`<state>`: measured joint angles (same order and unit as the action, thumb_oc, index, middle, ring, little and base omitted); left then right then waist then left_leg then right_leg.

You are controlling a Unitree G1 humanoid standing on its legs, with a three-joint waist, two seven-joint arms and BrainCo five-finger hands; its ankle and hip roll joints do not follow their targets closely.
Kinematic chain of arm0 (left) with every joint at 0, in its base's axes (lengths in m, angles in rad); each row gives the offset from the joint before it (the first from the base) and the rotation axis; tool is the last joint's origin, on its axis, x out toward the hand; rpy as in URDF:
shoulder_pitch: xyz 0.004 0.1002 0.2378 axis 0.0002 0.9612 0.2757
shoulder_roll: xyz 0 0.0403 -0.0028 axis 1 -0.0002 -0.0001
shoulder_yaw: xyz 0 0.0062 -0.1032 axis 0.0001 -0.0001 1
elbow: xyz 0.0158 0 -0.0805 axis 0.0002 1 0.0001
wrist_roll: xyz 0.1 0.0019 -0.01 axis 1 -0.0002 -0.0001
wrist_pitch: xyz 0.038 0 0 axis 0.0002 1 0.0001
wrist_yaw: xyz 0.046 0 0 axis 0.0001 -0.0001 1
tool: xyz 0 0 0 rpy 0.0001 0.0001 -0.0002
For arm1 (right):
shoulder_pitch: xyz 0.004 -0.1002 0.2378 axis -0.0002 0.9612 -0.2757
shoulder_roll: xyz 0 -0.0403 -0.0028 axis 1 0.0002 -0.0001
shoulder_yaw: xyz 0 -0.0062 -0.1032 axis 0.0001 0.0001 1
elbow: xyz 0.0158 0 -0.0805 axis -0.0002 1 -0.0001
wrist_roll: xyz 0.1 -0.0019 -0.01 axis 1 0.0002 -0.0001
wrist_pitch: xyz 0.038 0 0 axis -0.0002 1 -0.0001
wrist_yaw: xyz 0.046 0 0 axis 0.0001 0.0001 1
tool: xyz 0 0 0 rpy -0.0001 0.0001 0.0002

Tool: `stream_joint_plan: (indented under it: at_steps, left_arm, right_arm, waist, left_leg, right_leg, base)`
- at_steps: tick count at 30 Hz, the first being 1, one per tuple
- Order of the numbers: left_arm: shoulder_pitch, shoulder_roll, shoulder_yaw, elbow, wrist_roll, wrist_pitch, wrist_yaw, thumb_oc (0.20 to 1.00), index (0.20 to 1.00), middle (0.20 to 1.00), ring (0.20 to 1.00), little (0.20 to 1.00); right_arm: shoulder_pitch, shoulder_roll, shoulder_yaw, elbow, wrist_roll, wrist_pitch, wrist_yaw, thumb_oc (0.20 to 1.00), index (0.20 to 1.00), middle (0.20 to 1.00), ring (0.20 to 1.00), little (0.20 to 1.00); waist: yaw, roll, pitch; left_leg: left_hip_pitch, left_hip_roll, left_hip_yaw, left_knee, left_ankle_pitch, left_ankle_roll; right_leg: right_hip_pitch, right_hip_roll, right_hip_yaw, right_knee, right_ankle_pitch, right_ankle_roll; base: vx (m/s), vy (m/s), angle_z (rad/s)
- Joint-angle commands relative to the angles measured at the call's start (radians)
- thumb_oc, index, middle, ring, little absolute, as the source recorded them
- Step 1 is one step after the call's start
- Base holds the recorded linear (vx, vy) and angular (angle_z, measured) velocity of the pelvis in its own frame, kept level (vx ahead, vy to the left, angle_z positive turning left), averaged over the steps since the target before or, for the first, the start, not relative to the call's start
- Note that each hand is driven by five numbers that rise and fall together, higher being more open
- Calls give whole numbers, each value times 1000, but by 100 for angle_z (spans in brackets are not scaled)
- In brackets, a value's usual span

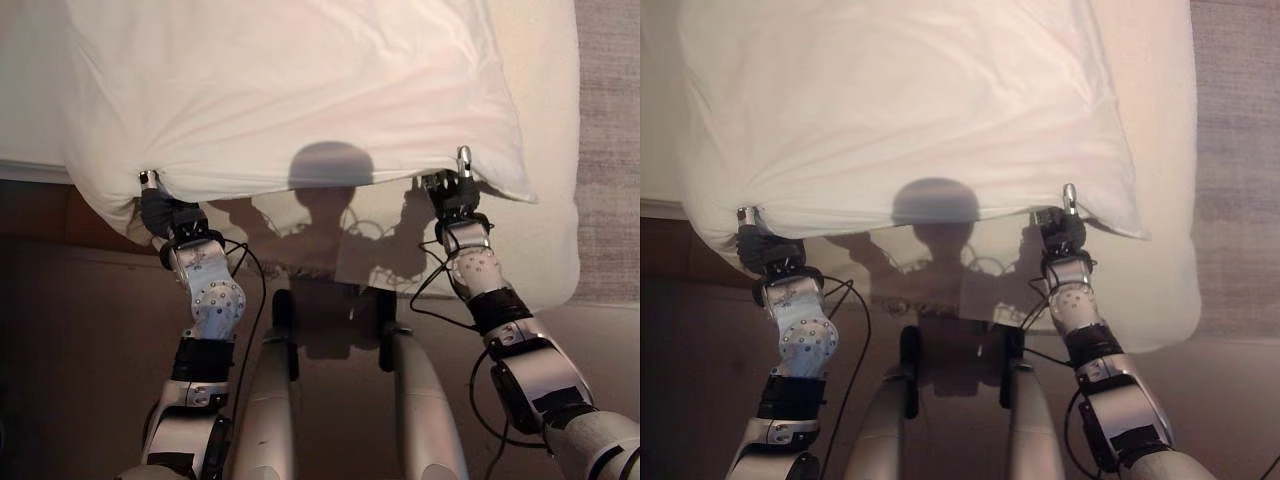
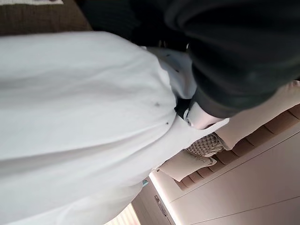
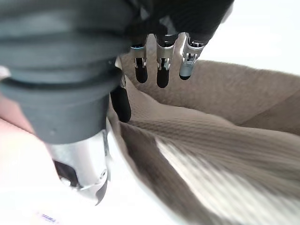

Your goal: Make the bed

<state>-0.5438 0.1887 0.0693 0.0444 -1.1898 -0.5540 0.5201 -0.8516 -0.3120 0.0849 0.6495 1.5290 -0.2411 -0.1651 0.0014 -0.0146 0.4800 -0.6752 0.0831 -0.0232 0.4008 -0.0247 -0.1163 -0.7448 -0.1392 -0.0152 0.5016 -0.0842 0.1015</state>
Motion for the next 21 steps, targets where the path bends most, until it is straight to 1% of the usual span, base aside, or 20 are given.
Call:
stream_joint_plan:
  at_steps: [1,4,11,12,13,14,19,21]
  left_arm:
    - [38,104,119,-29,101,-85,-11,200,200,200,200,200]
    - [55,104,117,-39,89,-72,-28,200,200,200,200,200]
    - [65,111,119,-50,100,-70,-25,200,200,200,200,200]
    - [72,110,122,-54,98,-72,-28,200,200,200,200,200]
    - [73,110,122,-54,98,-72,-28,200,200,200,200,200]
    - [74,107,122,-53,96,-73,-27,200,200,200,200,200]
    - [74,99,124,-49,93,-74,-27,200,200,200,200,200]
    - [74,92,126,-46,94,-73,-25,200,200,200,200,200]
  right_arm:
    - [-31,-62,-40,86,13,-34,-25,1000,1000,1000,1000,1000]
    - [-37,-61,-30,127,13,6,-21,1000,1000,1000,1000,1000]
    - [-75,-59,-55,174,28,-4,-24,1000,1000,1000,1000,1000]
    - [-78,-60,-60,175,28,-4,-22,589,589,589,589,589]
    - [-78,-60,-60,176,28,-4,-22,517,517,517,517,517]
    - [-78,-60,-62,177,25,-7,-23,200,200,200,200,200]
    - [-55,-51,-67,129,19,-28,-15,200,200,200,200,200]
    - [-27,-41,-71,67,17,-55,-4,200,200,200,200,200]
  waist:
    - [40,46,-105]
    - [41,46,-104]
    - [47,55,-98]
    - [47,57,-97]
    - [47,57,-97]
    - [46,57,-96]
    - [40,58,-103]
    - [35,60,-108]
  left_leg:
    - [-45,-55,40,-52,41,57]
    - [-39,-55,41,-58,43,56]
    - [-36,-59,39,-55,42,57]
    - [-36,-60,40,-53,40,60]
    - [-36,-60,41,-52,39,60]
    - [-38,-60,42,-49,38,60]
    - [-34,-59,44,-51,35,61]
    - [-32,-60,45,-54,35,59]
  right_leg:
    - [0,4,-43,-72,74,31]
    - [7,4,-43,-78,73,29]
    - [7,2,-43,-70,71,30]
    - [5,1,-43,-68,72,31]
    - [5,1,-42,-68,72,31]
    - [6,1,-41,-70,72,30]
    - [9,2,-35,-74,72,31]
    - [9,2,-34,-76,73,31]
  base:
    - [0,0,0]
    - [0,0,0]
    - [0,0,0]
    - [0,0,0]
    - [0,0,0]
    - [0,0,0]
    - [0,0,0]
    - [0,0,0]
